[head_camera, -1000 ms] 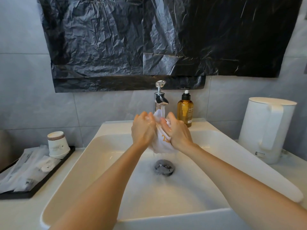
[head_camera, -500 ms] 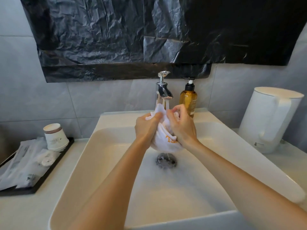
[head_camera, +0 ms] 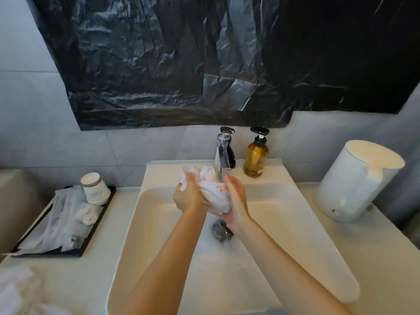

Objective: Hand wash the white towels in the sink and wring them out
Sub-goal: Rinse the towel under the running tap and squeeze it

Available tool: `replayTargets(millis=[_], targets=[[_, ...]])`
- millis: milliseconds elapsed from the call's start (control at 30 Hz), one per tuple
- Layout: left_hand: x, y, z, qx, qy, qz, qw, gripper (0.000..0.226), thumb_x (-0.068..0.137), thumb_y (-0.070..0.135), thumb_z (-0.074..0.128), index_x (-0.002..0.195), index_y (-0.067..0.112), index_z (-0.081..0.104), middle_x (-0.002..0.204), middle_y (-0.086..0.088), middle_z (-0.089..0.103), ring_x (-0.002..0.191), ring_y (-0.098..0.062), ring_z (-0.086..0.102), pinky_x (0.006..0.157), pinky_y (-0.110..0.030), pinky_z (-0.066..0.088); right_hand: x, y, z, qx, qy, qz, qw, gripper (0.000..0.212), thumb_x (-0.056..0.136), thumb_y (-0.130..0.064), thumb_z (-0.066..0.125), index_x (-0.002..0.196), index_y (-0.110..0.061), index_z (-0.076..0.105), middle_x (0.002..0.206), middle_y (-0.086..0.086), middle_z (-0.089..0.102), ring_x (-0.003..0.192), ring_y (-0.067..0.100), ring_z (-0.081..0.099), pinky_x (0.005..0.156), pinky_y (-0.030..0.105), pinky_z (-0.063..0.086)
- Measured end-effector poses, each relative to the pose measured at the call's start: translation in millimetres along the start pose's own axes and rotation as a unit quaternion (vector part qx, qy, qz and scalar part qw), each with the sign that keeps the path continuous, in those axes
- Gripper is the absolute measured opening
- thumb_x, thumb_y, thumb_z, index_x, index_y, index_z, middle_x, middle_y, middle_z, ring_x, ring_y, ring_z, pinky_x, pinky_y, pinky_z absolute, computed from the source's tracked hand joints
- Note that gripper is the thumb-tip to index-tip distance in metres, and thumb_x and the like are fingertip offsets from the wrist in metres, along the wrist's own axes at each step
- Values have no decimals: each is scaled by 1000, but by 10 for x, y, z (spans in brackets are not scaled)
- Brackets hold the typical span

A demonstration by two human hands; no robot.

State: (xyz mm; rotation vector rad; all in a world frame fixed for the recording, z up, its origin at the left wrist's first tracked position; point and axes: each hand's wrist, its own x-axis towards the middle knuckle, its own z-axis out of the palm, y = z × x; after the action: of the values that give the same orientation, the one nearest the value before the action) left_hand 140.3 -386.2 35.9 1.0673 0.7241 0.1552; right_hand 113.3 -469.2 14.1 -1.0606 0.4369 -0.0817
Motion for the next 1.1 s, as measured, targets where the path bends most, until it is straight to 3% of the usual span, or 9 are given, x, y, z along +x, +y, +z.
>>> replayTargets(millis=[100,233,300,367,533,733,867,967,1100], targets=[[-94,-53,-50,143,-57,46,987,35,83,47,67,77,13,64,78,-2,67,86,-26,62,71,-32,45,-1,8,25,-60,77,3,995,74,47,-72,74,106,-26,68,105,4,72,96,26,69,88,50,56],[-228,-127,-99,266,-70,63,959,38,87,54,58,74,18,60,78,-1,65,85,-27,62,80,-36,48,-71,-63,-37,-183,110,10,977,40,66,-58,73,92,-28,68,89,-6,71,87,19,67,82,37,55],[-254,-160,-79,265,-45,53,962,44,87,60,54,73,19,62,79,-2,67,83,-25,62,81,-37,47,-59,-133,-41,-247,123,-24,961,33,74,-53,71,88,-24,66,84,-7,69,83,16,64,70,27,48],[-265,-169,-44,268,-29,46,962,47,87,61,53,70,18,62,76,-2,66,78,-23,61,75,-33,42,-33,-183,-34,-307,146,-63,939,32,78,-53,68,83,-22,66,84,-6,69,82,18,63,68,28,44],[-239,-149,40,325,-9,54,944,46,89,56,54,63,19,60,68,0,60,75,-27,58,71,-30,40,40,-243,-73,-453,178,-173,857,31,89,-42,61,72,-16,64,80,2,64,72,21,55,64,26,33],[-210,-219,-22,458,-52,172,871,52,92,57,44,76,11,60,81,-5,63,84,-31,60,77,-36,45,70,-312,-206,-634,61,-233,735,31,98,-31,46,86,-11,68,90,9,62,76,25,58,63,28,36],[-204,-113,-84,480,-94,229,841,51,95,58,41,78,12,56,86,-7,62,85,-30,59,75,-35,42,0,-453,-227,-638,-12,-159,754,35,101,-41,38,109,-16,62,113,6,59,97,25,59,80,34,46],[-203,20,-151,434,-82,181,879,49,94,58,43,78,15,61,90,-10,68,91,-33,61,85,-38,46,-62,-551,-234,-579,-57,-69,810,38,97,-55,38,116,-24,49,120,1,56,105,22,56,86,38,45],[-236,214,-297,367,-53,138,918,42,95,54,47,76,20,62,90,-10,69,92,-32,61,90,-39,46,-214,-652,-313,-564,-102,-36,819,48,94,-59,43,129,-27,40,131,2,50,112,18,55,96,42,46]])
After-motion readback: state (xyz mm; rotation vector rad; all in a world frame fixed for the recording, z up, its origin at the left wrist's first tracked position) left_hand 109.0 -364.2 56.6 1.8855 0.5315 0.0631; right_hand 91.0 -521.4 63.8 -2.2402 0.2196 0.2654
